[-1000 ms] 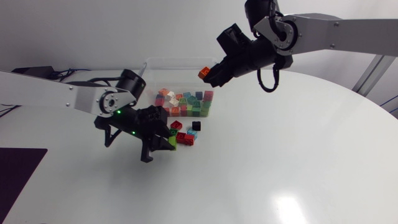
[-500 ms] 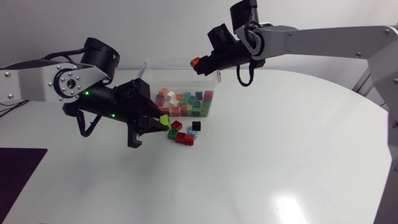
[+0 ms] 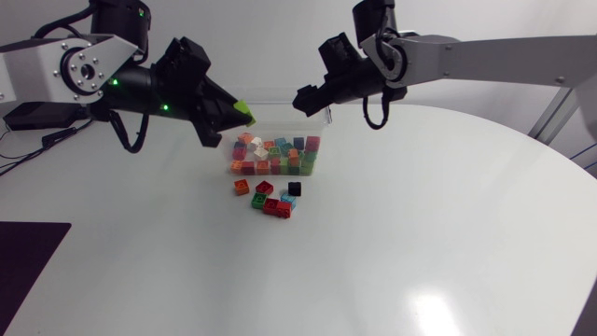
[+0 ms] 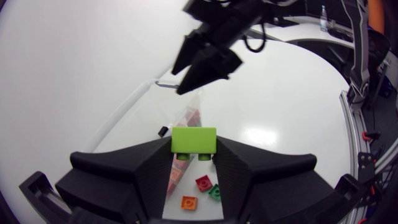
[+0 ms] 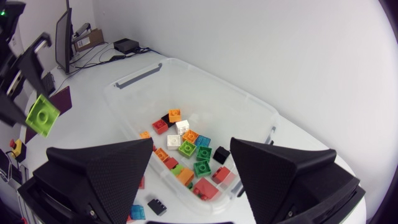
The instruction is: Place the duplo bricks in the container
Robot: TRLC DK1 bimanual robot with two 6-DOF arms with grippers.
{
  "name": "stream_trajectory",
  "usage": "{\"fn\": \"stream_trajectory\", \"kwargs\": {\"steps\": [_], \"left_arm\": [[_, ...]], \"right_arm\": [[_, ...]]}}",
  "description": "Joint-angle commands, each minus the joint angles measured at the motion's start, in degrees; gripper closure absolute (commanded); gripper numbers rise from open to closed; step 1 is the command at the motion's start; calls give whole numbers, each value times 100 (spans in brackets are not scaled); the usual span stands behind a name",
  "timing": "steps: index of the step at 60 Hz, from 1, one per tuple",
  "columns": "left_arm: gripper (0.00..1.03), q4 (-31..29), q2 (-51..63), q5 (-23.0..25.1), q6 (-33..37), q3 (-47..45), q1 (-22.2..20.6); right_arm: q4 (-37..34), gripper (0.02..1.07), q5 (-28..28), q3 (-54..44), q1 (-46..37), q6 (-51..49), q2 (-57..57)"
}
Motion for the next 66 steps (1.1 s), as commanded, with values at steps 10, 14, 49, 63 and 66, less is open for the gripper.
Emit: {"fn": "stream_trajectory", "kwargs": {"steps": [10,14,49,63,66], "left_arm": [[74,710,740,-341,-1031,653,108],[74,877,864,-472,-1136,750,99],[58,1484,2428,-1395,-1620,2024,117],[5,1502,2560,-1703,-1593,2138,170],[5,1502,2384,-1703,-1576,1954,214]], "right_arm": [[214,10,-116,-1476,-66,-192,-1173],[232,10,-169,-1775,-49,-253,-1348],[232,10,-327,-3181,566,-1167,-1041],[188,10,-318,-3005,663,-1352,-619],[117,10,-327,-2935,654,-1414,-513]]}}
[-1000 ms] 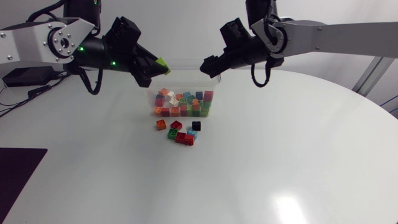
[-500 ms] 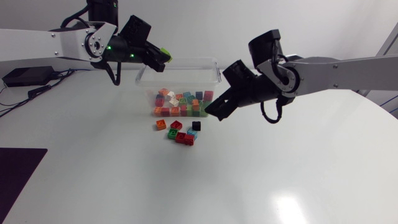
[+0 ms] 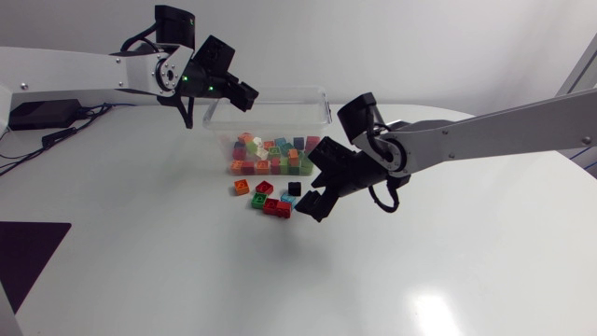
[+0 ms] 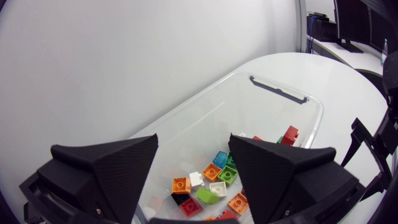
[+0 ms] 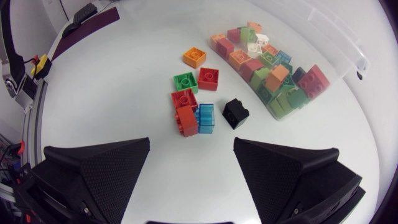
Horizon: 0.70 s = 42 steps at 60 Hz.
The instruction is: Place the duplo bricks in the container
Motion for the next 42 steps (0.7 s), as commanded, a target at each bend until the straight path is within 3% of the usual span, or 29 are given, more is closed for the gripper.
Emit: {"fn": "stream_trajectory", "kwargs": {"steps": [1,24,42], "left_arm": [[5,57,-198,-29,-100,-141,104],[5,171,-2421,15,655,-2470,473],[5,110,-3283,217,840,-3516,781]], "right_arm": [[-55,10,-23,114,38,-187,245],[-372,7,-6,782,161,-442,1036],[-767,7,91,1432,302,-609,1555]]}}
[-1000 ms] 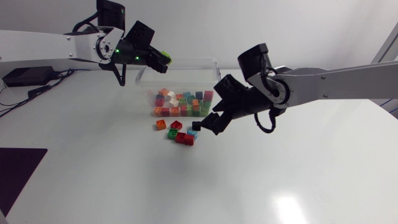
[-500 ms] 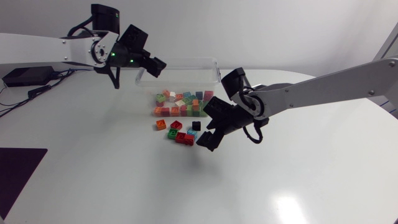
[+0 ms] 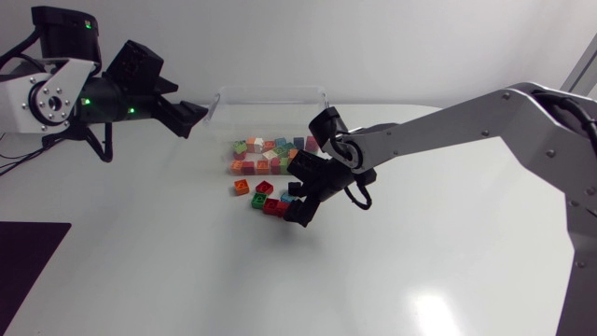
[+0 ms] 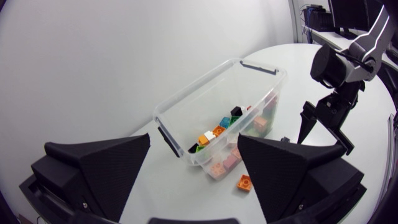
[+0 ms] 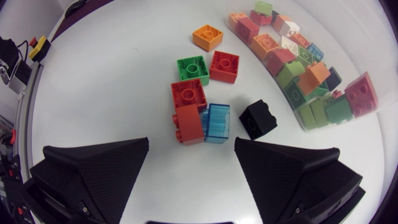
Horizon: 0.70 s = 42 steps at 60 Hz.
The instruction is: Place the duplo bricks in the container
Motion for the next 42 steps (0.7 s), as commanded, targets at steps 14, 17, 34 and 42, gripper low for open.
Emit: {"fn": "stream_trajectory", "kwargs": {"steps": [14,17,34,42], "left_arm": [[5,-90,-651,218,556,-999,299],[5,-222,-721,262,758,-1113,299],[5,-740,-897,456,1593,-1588,246],[5,-942,-888,526,1944,-1684,194]], "right_arm": [[-307,7,262,725,116,-240,591],[-395,7,271,883,116,-267,714],[-922,13,298,1428,125,-495,1144],[-975,28,298,1401,151,-574,1144]]}}
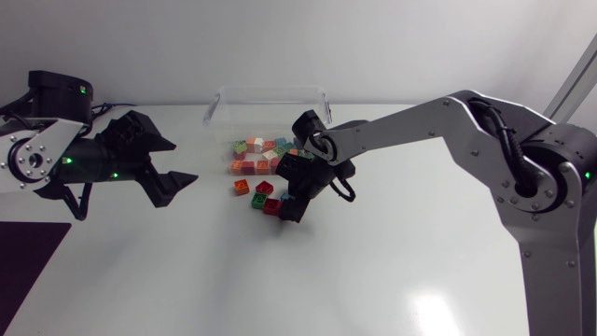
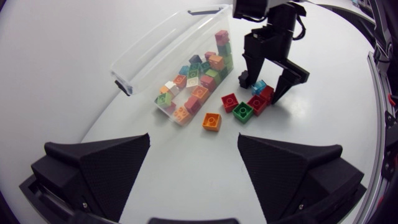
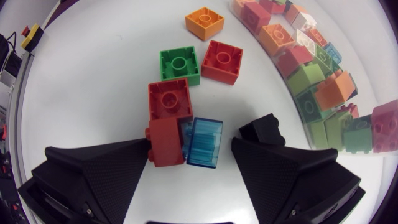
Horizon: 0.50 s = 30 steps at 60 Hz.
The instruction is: Place the duplo bricks in the container
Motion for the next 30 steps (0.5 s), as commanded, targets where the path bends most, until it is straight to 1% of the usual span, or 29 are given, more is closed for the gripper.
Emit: {"fn": "stream_trajectory", "kwargs": {"steps": [1,12,21,24,30], "left_arm": [[5,-125,-38,104,441,-174,-62],[5,-134,331,148,687,-183,-185],[5,-72,753,157,933,-174,-396],[5,-2,876,157,959,-165,-466],[5,121,1096,166,995,-165,-633]], "right_arm": [[-101,30,20,79,53,-172,132],[-57,56,-68,9,44,-207,97],[31,72,-156,-123,44,-199,0],[31,74,-182,-176,35,-207,-61],[49,74,-217,-396,0,-199,-307]]}}
